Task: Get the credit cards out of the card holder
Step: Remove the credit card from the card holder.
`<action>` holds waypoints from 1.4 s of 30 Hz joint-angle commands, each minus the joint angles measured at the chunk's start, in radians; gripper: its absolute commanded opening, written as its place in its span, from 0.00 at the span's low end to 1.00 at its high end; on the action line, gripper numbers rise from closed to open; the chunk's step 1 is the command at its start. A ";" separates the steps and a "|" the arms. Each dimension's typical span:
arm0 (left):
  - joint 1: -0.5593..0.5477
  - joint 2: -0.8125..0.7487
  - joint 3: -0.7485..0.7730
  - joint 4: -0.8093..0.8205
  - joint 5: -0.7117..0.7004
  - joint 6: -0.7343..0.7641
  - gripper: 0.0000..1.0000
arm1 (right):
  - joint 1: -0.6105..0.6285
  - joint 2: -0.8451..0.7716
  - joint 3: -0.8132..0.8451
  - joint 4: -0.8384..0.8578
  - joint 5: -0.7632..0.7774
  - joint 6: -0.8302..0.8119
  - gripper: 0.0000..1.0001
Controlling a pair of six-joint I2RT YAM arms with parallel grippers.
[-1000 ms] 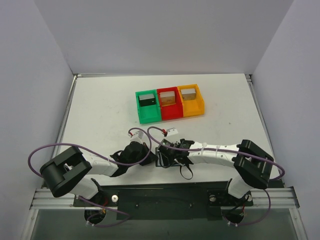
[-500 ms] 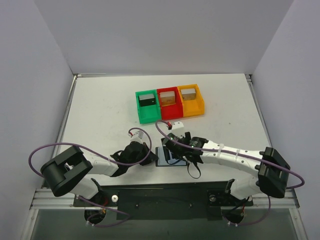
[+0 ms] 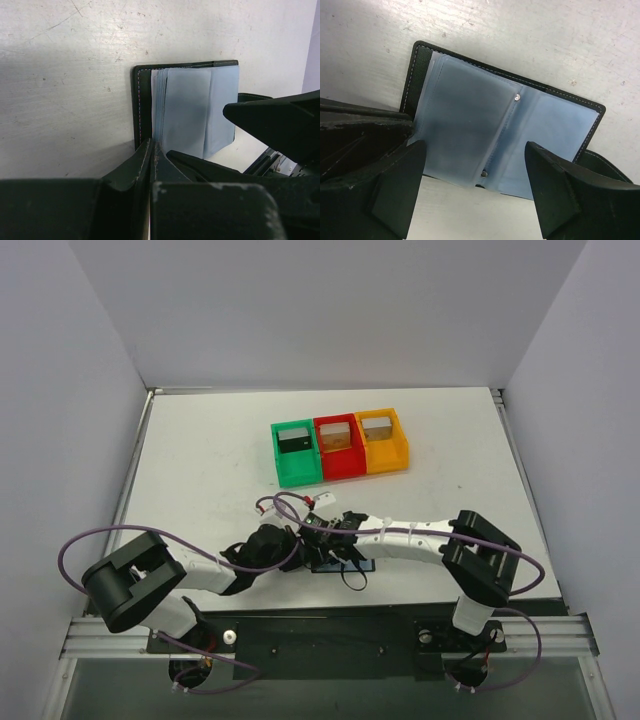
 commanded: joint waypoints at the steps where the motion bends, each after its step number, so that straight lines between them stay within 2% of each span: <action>1: 0.004 0.006 -0.026 0.013 -0.022 -0.001 0.00 | -0.010 0.030 0.046 -0.018 0.012 0.010 0.74; 7: 0.004 0.008 -0.032 0.024 -0.018 -0.002 0.00 | -0.010 0.004 0.014 0.029 0.015 0.040 0.75; 14: 0.004 0.012 -0.029 0.019 -0.018 0.001 0.00 | -0.022 0.059 0.038 0.012 -0.017 0.023 0.73; 23: 0.014 0.015 -0.029 0.001 -0.032 0.004 0.00 | -0.045 0.036 -0.011 -0.047 0.020 0.015 0.58; 28: 0.020 0.017 -0.029 0.002 -0.029 0.001 0.00 | -0.056 0.007 -0.042 -0.060 0.035 0.009 0.44; 31: 0.020 0.015 -0.029 -0.003 -0.032 0.001 0.00 | -0.065 -0.005 -0.057 -0.064 0.037 0.012 0.40; 35: 0.024 0.011 -0.032 -0.007 -0.038 0.001 0.00 | -0.077 -0.031 -0.080 -0.073 0.044 0.020 0.39; 42: 0.029 0.004 -0.035 -0.016 -0.045 0.001 0.00 | -0.091 -0.107 -0.118 -0.098 0.060 0.037 0.48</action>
